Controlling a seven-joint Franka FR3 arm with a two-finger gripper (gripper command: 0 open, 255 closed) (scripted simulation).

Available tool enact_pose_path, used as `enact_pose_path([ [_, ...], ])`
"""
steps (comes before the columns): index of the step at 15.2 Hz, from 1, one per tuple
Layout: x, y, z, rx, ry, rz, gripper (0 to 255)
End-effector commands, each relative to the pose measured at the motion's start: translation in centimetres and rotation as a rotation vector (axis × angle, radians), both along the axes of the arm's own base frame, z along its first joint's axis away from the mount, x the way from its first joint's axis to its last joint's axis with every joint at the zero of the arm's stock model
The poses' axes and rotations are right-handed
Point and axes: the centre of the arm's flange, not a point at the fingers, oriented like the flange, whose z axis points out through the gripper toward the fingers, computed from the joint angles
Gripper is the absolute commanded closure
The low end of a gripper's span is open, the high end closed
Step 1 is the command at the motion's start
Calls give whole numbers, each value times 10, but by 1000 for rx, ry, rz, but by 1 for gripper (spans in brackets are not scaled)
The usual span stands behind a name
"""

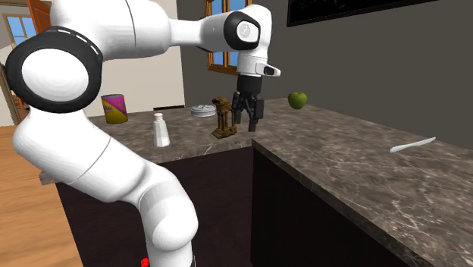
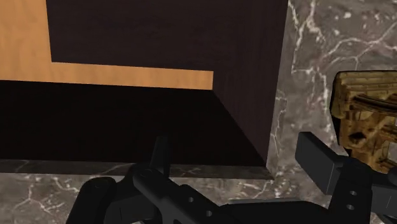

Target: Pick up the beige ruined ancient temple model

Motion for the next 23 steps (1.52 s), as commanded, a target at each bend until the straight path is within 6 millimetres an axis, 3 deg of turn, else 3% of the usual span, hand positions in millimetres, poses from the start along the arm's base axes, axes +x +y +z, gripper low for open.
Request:
enact_pose_path([
  [1, -3, 20, 13, 4, -12, 21, 0],
  [12, -25, 149, 78, 22, -80, 134, 0],
  [13, -27, 154, 81, 23, -83, 138, 0],
  [22, -27, 154, 41, 23, -83, 138, 0],
  [23, -28, 154, 41, 23, -83, 138, 255],
])
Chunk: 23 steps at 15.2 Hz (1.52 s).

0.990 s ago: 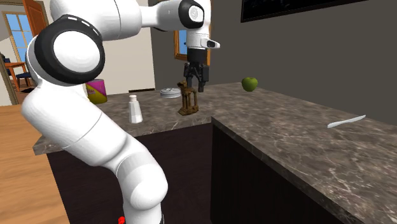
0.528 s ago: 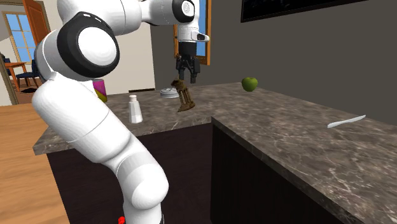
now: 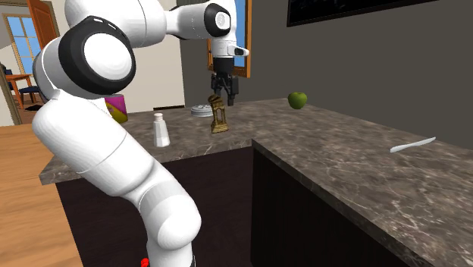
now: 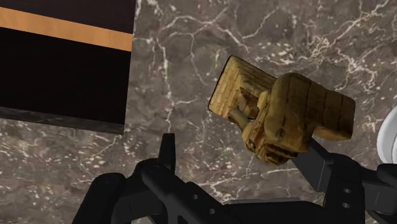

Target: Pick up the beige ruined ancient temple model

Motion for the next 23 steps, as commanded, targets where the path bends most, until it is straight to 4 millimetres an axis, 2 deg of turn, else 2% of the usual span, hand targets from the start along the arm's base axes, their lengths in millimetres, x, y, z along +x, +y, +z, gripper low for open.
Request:
enact_pose_path([
  [1, -2, -2, -11, -31, 42, 1, 255],
  [7, 5, -2, -3, -31, 43, 2, 255],
  [9, -2, -2, -10, -31, 42, 1, 255],
  [23, -2, -2, 64, -31, 42, 1, 255],
])
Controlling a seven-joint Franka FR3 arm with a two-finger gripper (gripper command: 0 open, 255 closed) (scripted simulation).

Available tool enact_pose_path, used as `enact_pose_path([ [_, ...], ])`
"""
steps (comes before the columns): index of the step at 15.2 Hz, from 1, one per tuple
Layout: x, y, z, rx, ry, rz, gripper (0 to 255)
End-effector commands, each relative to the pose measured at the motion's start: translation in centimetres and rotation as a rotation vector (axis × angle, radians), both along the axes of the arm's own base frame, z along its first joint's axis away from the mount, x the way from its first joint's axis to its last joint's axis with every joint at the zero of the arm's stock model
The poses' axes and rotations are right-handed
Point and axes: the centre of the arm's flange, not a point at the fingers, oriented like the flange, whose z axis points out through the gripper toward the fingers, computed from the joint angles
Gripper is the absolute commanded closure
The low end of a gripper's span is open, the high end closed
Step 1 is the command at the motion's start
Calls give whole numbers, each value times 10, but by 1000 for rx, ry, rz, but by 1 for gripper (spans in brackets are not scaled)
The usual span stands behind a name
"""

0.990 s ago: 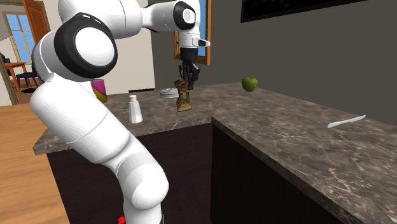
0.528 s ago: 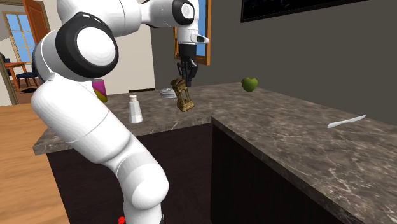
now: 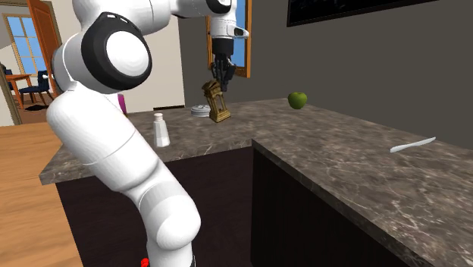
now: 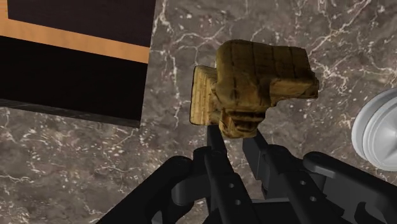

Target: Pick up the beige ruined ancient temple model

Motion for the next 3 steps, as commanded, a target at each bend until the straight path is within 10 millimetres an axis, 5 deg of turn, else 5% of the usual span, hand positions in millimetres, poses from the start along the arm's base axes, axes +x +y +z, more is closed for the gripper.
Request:
enact_pose_path([
  [1, 1, 0, 10, 0, 0, 0, 255],
  [3, 1, 0, 10, 0, 0, 0, 255],
])
